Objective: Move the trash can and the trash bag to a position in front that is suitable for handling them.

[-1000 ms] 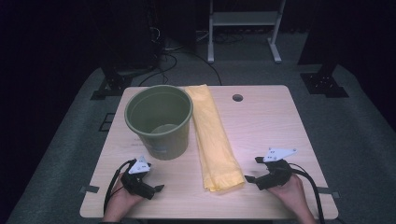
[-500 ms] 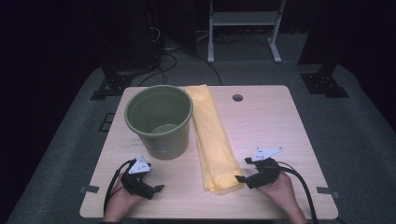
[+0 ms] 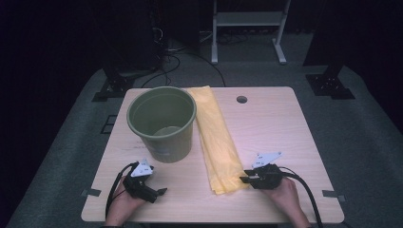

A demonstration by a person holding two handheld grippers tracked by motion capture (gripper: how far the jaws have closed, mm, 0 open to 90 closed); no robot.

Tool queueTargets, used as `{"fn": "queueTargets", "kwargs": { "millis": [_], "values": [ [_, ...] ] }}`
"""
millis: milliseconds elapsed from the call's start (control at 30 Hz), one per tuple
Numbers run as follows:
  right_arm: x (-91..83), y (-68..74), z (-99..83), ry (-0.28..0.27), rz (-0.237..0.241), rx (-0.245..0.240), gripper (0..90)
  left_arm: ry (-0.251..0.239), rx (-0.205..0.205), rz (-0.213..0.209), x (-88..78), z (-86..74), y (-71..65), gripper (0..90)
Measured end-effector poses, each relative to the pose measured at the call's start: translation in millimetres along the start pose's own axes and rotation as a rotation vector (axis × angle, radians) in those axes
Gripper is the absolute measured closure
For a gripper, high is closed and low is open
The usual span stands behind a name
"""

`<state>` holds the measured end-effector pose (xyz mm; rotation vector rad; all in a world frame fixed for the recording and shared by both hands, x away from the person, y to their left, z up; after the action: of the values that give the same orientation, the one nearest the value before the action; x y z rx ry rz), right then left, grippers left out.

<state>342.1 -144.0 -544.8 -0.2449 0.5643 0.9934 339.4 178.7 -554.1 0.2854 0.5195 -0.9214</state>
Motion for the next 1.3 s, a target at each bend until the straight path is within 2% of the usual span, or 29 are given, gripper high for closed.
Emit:
{"fn": "queueTargets", "kwargs": {
  "millis": [67, 467, 533, 667, 733, 900, 967, 1067, 1167, 1300],
  "values": [
    [-2.4, -1.6, -0.6, 0.009, -0.007, 0.001, 86.4, 0.000, 0.000, 0.000, 0.0, 0.0, 0.0, 0.0],
    [-22.4, -20.9, -10.7, 0.017, -0.054, 0.031, 86.3, 0.000, 0.000, 0.000, 0.0, 0.0, 0.0, 0.0],
    [-32.7, -29.1, -15.3, 0.011, -0.071, 0.044, 85.4, 0.000, -0.001, 0.001, 0.0, 0.0, 0.0, 0.0],
    [-41.8, -37.0, -20.3, 0.010, -0.091, 0.059, 85.4, 0.000, -0.002, 0.002, 0.0, 0.0, -0.1, 0.0],
    [-52.1, -44.9, -25.1, 0.010, -0.117, 0.075, 84.7, 0.000, -0.002, 0.002, 0.0, 0.0, -0.1, 0.0],
    [-66.4, -55.0, -31.8, 0.004, -0.142, 0.097, 83.5, 0.000, -0.002, 0.003, 0.0, 0.0, -0.1, 0.0],
    [-80.7, -65.6, -39.5, -0.006, -0.171, 0.124, 82.7, 0.000, -0.002, 0.003, 0.0, 0.0, -0.1, 0.0],
    [-90.0, -72.4, -42.7, -0.024, -0.189, 0.140, 75.8, 0.000, -0.002, 0.003, 0.0, 0.0, -0.1, 0.0],
    [-94.7, -74.2, -36.4, -0.065, -0.201, 0.135, 59.5, 0.000, -0.002, 0.003, 0.0, 0.0, -0.1, 0.0],
    [-93.1, -73.4, -27.2, -0.083, -0.218, 0.122, 41.1, 0.000, -0.002, 0.003, 0.0, 0.0, -0.1, 0.0]
  ]
}}
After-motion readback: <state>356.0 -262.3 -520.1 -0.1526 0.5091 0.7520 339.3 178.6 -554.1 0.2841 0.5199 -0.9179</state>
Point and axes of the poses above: each handheld gripper's, and its own axes: x roughly forward along the jaws, z roughly out of its top, y roughly to its left, the point moved 10 cm from there along x, roughly forward along the jaws, and after that the axes turned 12 degrees about -y, right-handed, at the moved point
